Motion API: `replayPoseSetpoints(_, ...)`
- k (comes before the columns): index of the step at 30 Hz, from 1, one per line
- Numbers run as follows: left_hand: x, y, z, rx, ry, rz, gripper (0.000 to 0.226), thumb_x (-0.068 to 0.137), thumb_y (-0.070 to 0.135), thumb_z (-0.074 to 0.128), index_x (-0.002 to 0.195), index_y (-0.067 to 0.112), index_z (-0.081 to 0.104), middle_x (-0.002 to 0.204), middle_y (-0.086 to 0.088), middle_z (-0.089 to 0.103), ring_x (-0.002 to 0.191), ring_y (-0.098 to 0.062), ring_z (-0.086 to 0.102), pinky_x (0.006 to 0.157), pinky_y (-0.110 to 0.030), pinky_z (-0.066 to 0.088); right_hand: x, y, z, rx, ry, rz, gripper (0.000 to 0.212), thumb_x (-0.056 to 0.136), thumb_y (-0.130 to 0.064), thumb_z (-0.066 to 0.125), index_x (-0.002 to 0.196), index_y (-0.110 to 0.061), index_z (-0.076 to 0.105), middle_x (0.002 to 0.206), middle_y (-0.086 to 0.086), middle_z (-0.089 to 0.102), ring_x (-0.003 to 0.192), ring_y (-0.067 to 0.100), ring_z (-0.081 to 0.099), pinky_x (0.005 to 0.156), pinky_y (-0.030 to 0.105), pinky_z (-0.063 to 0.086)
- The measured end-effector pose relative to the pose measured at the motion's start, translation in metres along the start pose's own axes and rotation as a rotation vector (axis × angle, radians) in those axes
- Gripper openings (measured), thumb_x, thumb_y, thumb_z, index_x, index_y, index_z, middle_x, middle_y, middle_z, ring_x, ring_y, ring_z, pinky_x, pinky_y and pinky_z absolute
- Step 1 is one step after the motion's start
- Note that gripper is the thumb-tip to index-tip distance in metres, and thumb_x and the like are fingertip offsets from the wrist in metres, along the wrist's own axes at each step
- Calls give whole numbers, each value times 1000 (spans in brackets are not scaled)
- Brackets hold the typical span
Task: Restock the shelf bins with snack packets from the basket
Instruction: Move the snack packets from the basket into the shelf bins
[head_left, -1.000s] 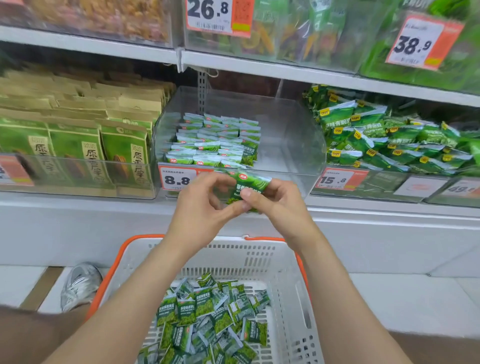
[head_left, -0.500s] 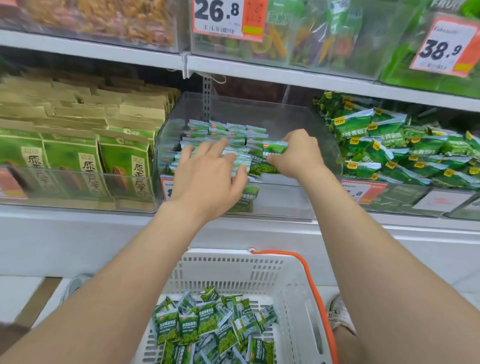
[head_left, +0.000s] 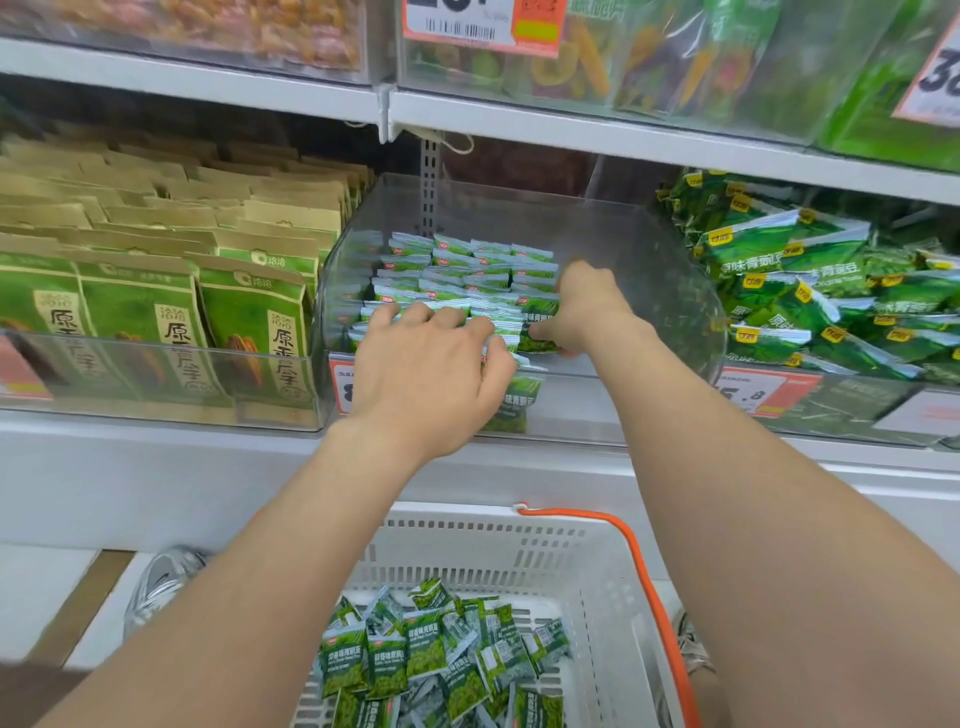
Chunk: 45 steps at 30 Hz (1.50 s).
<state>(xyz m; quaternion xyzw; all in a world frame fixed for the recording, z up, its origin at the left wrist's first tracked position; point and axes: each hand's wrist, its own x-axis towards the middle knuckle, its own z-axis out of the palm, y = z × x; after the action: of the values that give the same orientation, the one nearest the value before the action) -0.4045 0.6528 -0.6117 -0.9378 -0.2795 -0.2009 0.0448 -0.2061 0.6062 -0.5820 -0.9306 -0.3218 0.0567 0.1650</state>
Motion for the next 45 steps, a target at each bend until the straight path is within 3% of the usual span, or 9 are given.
replayPoseSetpoints(7, -4, -2, -3, -25, 26, 3, 63, 103, 54, 13, 122, 33, 69, 120, 6, 71, 112, -27, 60, 100, -47, 37, -9, 9, -4, -137, 25, 37, 65, 70, -61, 88, 104, -13, 60, 101, 7, 66, 85, 31, 74, 80, 45, 63)
replayPoseSetpoints(14, -9, 3, -7, -113, 191, -43, 48, 102, 61, 36, 112, 29, 71, 114, 4, 70, 110, -28, 59, 97, -47, 37, -27, 25, -21, 20, -68, -101, 19, 93, -12, 54, 78, -3, 61, 91, 21, 69, 77, 32, 72, 68, 37, 59)
replayPoseSetpoints(21, -48, 33, 3, -278, 603, 87, 11, 97, 21, 64, 94, 11, 64, 94, -8, 57, 85, -33, 54, 69, -45, 39, -99, 31, 2, 272, 729, -408, 21, 88, -19, 51, 84, -14, 71, 77, 5, 69, 76, 31, 64, 69, 44, 52)
replayPoseSetpoints(25, -78, 46, 35, -421, 380, 223, 16, 86, 25, 70, 78, 17, 59, 71, 1, 58, 59, -26, 57, 49, -31, 38, -145, 36, 38, 261, 917, -659, 9, 80, -13, 58, 74, -12, 64, 60, -1, 53, 58, 25, 52, 55, 37, 39)
replayPoseSetpoints(29, -98, 41, 68, -323, -338, 146, 22, 95, 38, 59, 77, 26, 53, 74, -2, 66, 69, -31, 65, 57, -35, 49, -164, 60, 88, 154, 614, -673, 14, 76, -25, 52, 74, -15, 62, 51, 0, 53, 47, 31, 52, 46, 31, 36)
replayPoseSetpoints(33, -121, 29, 113, -339, -899, 126, 19, 101, 36, 51, 102, 30, 70, 108, -1, 73, 91, -22, 66, 86, -39, 56, -178, 103, 140, -99, -75, -486, 19, 87, -32, 50, 85, -17, 62, 69, 3, 60, 68, 35, 60, 58, 35, 45)
replayPoseSetpoints(39, -153, 17, 154, -360, -1103, 100, 20, 107, 35, 48, 102, 27, 65, 111, 5, 65, 98, -19, 61, 97, -37, 50, -201, 155, 206, -532, -774, -327, 8, 94, -13, 55, 86, -12, 57, 85, 6, 54, 75, 28, 57, 73, 40, 56)
replayPoseSetpoints(42, -162, 13, 173, -374, -1140, 83, 28, 106, 33, 48, 100, 15, 69, 107, -3, 70, 96, -26, 66, 94, -43, 54, -215, 167, 241, -711, -968, -373, 14, 95, -8, 57, 108, -9, 61, 88, 5, 55, 71, 23, 55, 74, 41, 56)
replayPoseSetpoints(45, -166, 9, 183, -377, -1169, 68, 31, 105, 33, 47, 101, 11, 69, 106, -10, 71, 88, -28, 67, 89, -45, 56, -230, 178, 274, -850, -1047, -453, 31, 95, -14, 63, 126, -14, 66, 122, 8, 58, 90, 27, 57, 79, 41, 51)
